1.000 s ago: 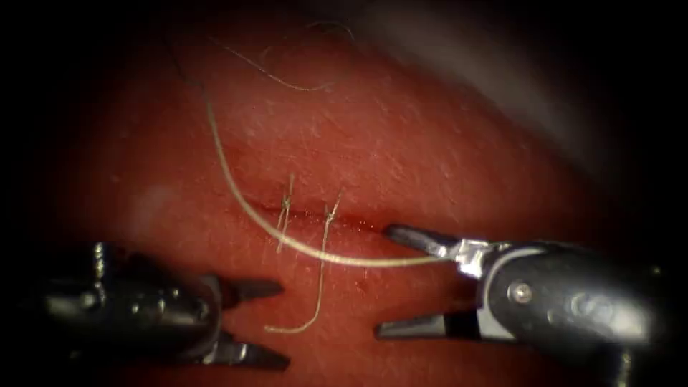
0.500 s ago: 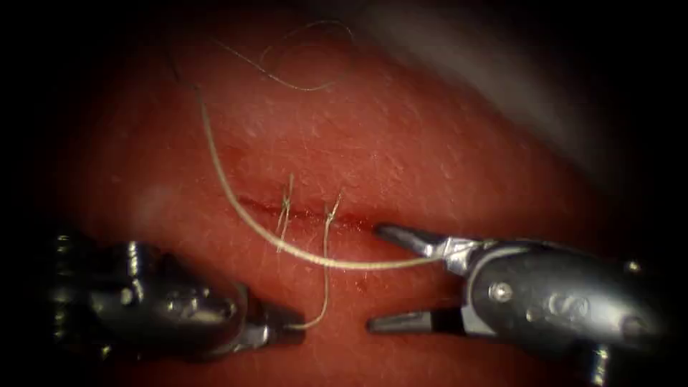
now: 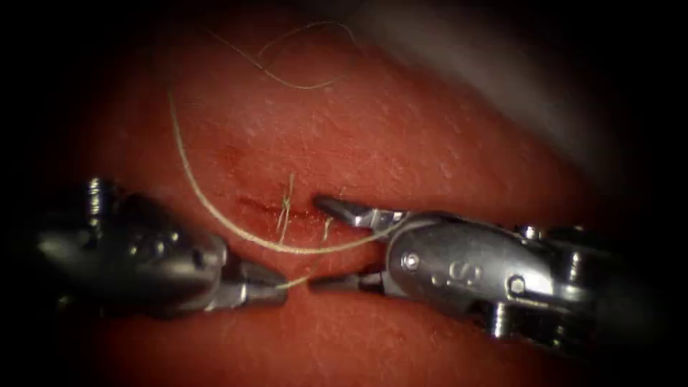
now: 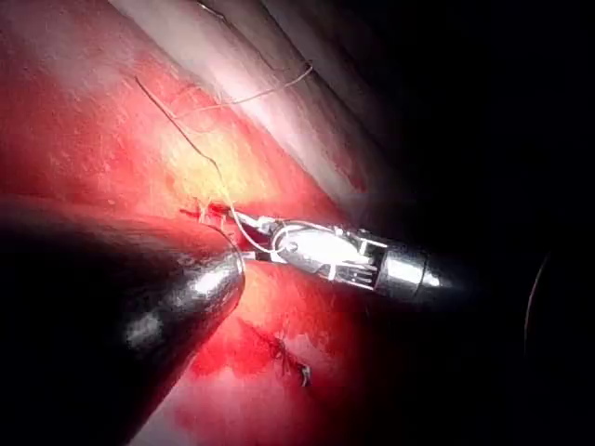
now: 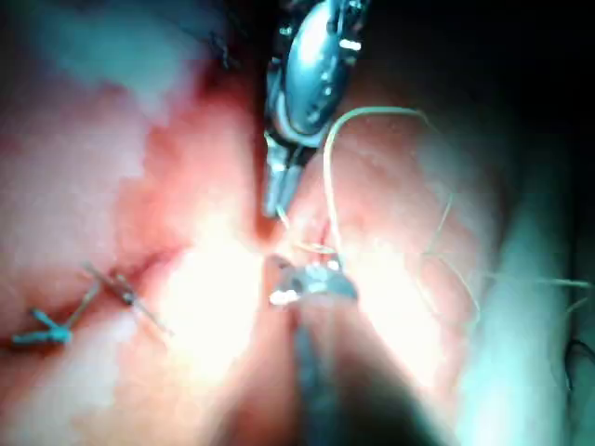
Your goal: Wound Closure
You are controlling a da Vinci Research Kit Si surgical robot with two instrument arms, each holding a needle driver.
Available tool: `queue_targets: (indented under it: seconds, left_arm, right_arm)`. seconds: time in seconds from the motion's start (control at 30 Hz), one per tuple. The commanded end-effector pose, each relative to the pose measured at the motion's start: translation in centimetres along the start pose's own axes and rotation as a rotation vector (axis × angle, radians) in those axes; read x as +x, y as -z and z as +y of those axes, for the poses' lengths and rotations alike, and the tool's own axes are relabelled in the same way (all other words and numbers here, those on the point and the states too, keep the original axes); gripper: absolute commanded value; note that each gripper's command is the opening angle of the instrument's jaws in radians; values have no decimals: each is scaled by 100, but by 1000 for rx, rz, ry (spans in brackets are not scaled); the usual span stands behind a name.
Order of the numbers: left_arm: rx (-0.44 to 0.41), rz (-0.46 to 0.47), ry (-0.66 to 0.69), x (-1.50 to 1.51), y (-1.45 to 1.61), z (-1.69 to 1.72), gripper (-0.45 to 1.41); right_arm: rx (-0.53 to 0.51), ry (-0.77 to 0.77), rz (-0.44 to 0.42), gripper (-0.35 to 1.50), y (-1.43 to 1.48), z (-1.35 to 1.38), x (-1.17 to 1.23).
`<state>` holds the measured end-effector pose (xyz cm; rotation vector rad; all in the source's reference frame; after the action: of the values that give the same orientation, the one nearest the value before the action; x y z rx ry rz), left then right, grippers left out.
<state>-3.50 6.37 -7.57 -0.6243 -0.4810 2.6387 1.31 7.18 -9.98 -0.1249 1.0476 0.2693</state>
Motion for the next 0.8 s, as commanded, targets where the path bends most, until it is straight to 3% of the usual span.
queue_targets:
  seconds: [0.03,0.37,0.47,0.8]
  left_arm:
    - [-2,0,1,1,-6,1,-35]
    - [-3,0,4,6,-5,-1,-35]
    - [-4,0,5,7,-4,0,-35]
    - [-7,7,6,9,-2,-4,-35]
  right_arm:
    - [-4,1,4,133,-14,-2,1]
    - [-76,-1,73,140,-44,-7,10]
    - [-74,23,78,140,-58,-16,-6]
    - [-65,1,96,141,-55,-23,9]
